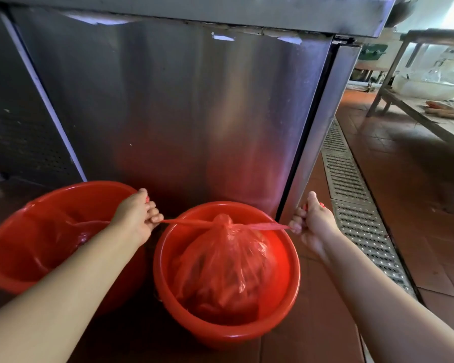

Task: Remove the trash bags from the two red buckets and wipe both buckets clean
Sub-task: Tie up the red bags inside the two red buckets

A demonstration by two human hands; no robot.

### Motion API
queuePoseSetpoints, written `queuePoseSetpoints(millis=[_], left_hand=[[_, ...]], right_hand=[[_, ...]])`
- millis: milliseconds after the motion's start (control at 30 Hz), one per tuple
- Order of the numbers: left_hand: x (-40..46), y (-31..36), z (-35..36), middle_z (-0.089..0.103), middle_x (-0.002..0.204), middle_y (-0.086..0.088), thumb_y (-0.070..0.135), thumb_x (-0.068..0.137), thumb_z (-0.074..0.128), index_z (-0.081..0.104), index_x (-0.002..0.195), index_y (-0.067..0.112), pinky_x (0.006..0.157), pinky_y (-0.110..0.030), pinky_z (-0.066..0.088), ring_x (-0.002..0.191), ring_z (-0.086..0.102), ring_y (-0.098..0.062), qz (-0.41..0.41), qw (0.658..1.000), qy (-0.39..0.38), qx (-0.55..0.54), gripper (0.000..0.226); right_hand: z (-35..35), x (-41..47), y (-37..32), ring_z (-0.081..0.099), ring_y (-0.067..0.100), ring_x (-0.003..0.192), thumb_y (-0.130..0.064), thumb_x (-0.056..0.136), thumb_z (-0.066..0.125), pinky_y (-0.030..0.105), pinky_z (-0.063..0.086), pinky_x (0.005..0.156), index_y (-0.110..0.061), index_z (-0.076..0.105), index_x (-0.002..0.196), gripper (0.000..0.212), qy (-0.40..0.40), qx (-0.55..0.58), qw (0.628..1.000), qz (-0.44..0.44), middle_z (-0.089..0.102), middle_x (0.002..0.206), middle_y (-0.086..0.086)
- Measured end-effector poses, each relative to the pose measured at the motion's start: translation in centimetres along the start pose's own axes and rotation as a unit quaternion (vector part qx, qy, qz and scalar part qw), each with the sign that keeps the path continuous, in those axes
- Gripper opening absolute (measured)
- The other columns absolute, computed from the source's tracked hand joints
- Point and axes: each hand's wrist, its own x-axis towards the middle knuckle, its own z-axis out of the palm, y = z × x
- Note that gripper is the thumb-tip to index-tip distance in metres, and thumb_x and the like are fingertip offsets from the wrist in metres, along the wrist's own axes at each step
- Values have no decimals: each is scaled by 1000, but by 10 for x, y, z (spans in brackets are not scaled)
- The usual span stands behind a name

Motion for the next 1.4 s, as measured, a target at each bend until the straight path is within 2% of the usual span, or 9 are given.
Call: queuePoseSetpoints(millis=[367, 533, 733, 833, 967, 1033, 1200, 1333, 1400], left_hand=[[9, -12, -37, 25, 54, 2, 25, 102, 38, 42, 74, 18, 36, -21, 30, 35, 24, -7, 44, 988, -18, 145, 30], [-8, -32, -38, 41, 52, -3, 17, 102, 37, 40, 70, 11, 53, -29, 46, 43, 42, -14, 57, 963, -122, 233, 33], [-19, -49, -50, 66, 74, -18, 11, 101, 38, 42, 70, 7, 68, -29, 54, 73, 67, -26, 60, 923, -190, 328, 31], [-18, -43, -63, 68, 88, -17, 10, 100, 41, 49, 77, 5, 74, -32, 54, 81, 67, -26, 62, 921, -188, 337, 25], [-13, -26, -93, 66, 88, -14, 9, 99, 42, 56, 84, 5, 61, -26, 54, 74, 65, -24, 99, 937, -117, 314, 20], [-4, -17, -120, 68, 89, -10, 10, 95, 50, 61, 88, 9, 71, -33, 50, 79, 64, -25, 173, 896, -40, 407, 13], [9, 6, -192, 63, 109, -1, 38, 92, 52, 63, 108, 29, 73, -27, 48, 93, 61, -18, 191, 631, 19, 751, 21], [6, 8, -229, 55, 129, 5, 44, 94, 45, 50, 130, 31, 99, -30, 35, 121, 50, -17, 203, 527, -63, 823, 38], [4, 10, -236, 55, 131, 6, 43, 95, 45, 49, 131, 32, 100, -31, 31, 124, 47, -17, 216, 511, -78, 828, 38]], right_hand=[[-27, 15, 22, 29, 10, 34, -37, 97, 46, 21, 31, 34, -20, 35, 62, 40, 36, -116, 992, -44, 34, 43, -4], [-25, 11, 40, 51, 17, 38, -38, 98, 43, 34, 51, 60, -12, 45, 57, 49, 18, -268, 962, -45, 46, 43, 6], [-20, 0, 71, 59, 16, 57, -36, 96, 47, 30, 46, 62, -10, 61, 56, 49, 11, -451, 887, -96, 69, 58, 8], [-17, -3, 70, 60, 27, 65, -29, 92, 57, 35, 43, 64, -3, 57, 58, 43, 20, -519, 837, -172, 64, 57, 7], [3, -14, 69, 43, 18, 50, -31, 85, 66, 33, 32, 51, -14, 38, 51, 47, 9, -570, 786, -238, 44, 47, -1], [19, -20, 76, 43, 15, 52, -33, 81, 70, 35, 30, 54, -14, 38, 52, 47, -5, -581, 771, -261, 45, 52, -1], [64, -34, 106, 47, 11, 63, -30, 75, 74, 31, 27, 58, -20, 40, 56, 41, -75, -552, 775, -299, 49, 66, -4], [99, -46, 135, 52, 15, 76, -21, 77, 74, 24, 28, 66, -22, 50, 59, 30, -144, -560, 758, -303, 53, 73, -8], [115, -53, 150, 53, 15, 80, -17, 78, 72, 24, 30, 69, -19, 53, 60, 26, -165, -562, 753, -301, 55, 74, -8]])
